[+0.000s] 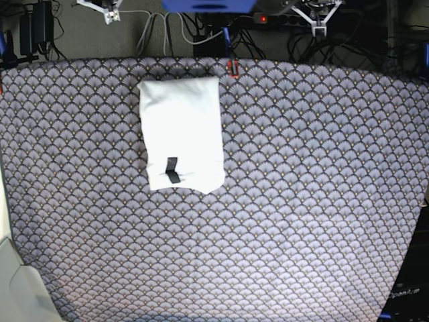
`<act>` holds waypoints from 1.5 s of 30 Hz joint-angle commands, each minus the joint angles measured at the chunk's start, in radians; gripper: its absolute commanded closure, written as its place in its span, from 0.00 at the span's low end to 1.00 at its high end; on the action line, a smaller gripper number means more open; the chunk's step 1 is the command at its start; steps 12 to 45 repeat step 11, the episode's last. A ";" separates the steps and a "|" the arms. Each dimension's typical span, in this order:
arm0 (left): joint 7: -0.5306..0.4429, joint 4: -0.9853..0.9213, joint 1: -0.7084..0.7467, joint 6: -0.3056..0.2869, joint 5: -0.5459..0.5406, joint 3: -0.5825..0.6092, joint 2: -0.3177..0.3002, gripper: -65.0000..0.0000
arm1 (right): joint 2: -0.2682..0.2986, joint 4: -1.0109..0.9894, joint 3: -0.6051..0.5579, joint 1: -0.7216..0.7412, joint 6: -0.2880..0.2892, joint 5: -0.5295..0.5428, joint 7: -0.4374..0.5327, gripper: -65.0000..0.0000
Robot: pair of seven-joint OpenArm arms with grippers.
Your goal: Fold the T-shirt properly
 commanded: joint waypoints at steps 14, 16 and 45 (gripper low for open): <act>-0.014 0.006 -0.003 0.085 0.051 0.065 0.002 0.99 | 0.009 -0.010 -0.006 -0.017 -0.023 0.012 0.019 1.00; -0.014 0.006 -0.003 0.085 0.051 0.065 0.002 0.99 | 0.009 -0.010 -0.006 -0.017 -0.023 0.012 0.019 1.00; -0.014 0.006 -0.003 0.085 0.051 0.065 0.002 0.99 | 0.009 -0.010 -0.006 -0.017 -0.023 0.012 0.019 1.00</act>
